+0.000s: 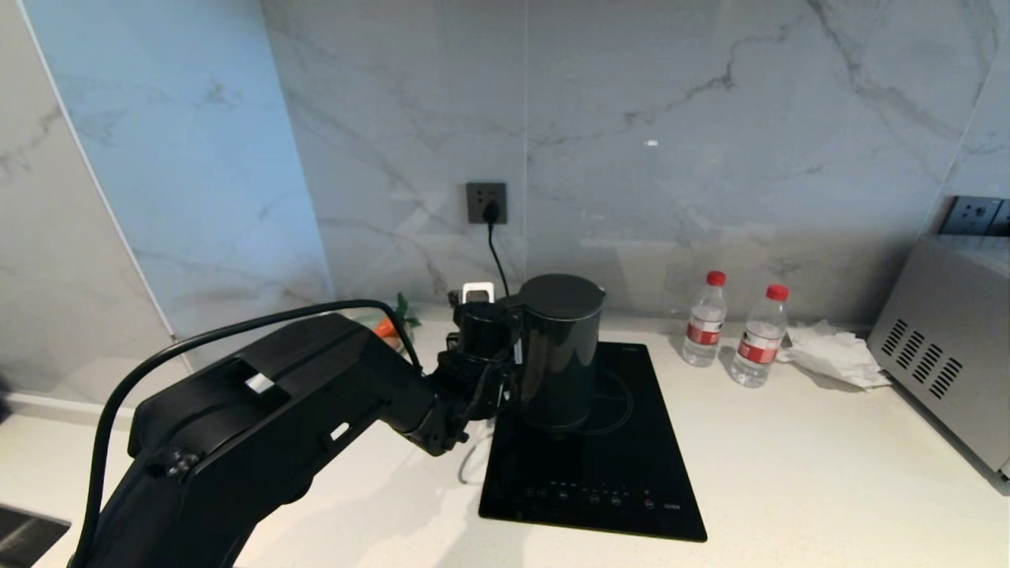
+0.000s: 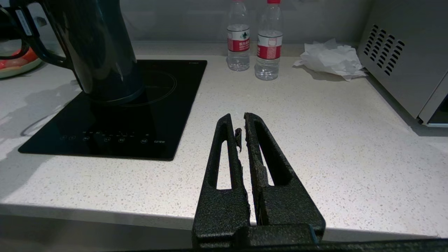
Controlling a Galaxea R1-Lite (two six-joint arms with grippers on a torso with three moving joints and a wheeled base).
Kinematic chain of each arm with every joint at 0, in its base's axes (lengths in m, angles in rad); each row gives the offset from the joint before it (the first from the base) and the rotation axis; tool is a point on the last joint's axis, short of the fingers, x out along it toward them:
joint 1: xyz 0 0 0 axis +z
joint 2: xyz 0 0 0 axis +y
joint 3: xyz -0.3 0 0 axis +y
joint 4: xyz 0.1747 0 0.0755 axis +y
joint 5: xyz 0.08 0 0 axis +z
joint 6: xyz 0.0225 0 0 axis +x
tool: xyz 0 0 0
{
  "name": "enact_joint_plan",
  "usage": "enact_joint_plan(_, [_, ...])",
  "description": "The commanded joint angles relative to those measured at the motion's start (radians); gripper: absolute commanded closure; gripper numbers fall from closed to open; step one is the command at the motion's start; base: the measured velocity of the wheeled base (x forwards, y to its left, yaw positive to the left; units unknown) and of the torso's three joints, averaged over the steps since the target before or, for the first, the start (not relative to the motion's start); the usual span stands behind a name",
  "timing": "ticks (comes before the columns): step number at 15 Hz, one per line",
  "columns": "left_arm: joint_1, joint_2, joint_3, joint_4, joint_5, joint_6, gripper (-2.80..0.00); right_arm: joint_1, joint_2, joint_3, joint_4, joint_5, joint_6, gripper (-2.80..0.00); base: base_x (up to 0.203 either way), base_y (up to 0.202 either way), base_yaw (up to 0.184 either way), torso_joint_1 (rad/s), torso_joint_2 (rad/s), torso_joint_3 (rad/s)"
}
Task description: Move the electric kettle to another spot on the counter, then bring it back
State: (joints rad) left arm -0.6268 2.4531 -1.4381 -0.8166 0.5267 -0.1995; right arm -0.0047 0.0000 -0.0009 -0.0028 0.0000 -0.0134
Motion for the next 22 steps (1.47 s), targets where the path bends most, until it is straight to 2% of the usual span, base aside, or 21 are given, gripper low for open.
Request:
enact_joint_plan(1, [-0.004, -0.003, -0.008, -0.006, 0.003, 0.002, -2.8, 0.0, 0.0, 0.001, 0.0, 0.0, 0.0, 0.0, 0.0, 0.0, 0.0, 0.0, 0.0, 0.0])
enact_joint_plan(5, [-0.007, -0.003, -0.016, -0.007, 0.01, 0.003, -2.8, 0.0, 0.0, 0.001, 0.0, 0.0, 0.0, 0.0, 0.0, 0.0, 0.0, 0.0, 0.0, 0.0])
enact_joint_plan(8, [-0.001, 0.001, 0.046, -0.009, 0.008, 0.004, -2.8, 0.0, 0.0, -0.001, 0.0, 0.0, 0.0, 0.0, 0.0, 0.0, 0.0, 0.0, 0.0, 0.0])
enact_joint_plan(11, [0.008, 0.0, 0.126, -0.114, 0.005, 0.008, -2.8, 0.0, 0.0, 0.001, 0.0, 0.0, 0.0, 0.0, 0.0, 0.0, 0.0, 0.0, 0.0, 0.0])
enact_joint_plan(17, [0.019, -0.05, 0.238, -0.185, 0.001, 0.012, -2.8, 0.0, 0.0, 0.001, 0.0, 0.0, 0.0, 0.0, 0.0, 0.0, 0.0, 0.0, 0.0, 0.0])
enact_joint_plan(22, [0.027, -0.098, 0.386, -0.274, -0.003, 0.018, -2.8, 0.0, 0.0, 0.001, 0.0, 0.0, 0.0, 0.0, 0.0, 0.0, 0.0, 0.0, 0.0, 0.0])
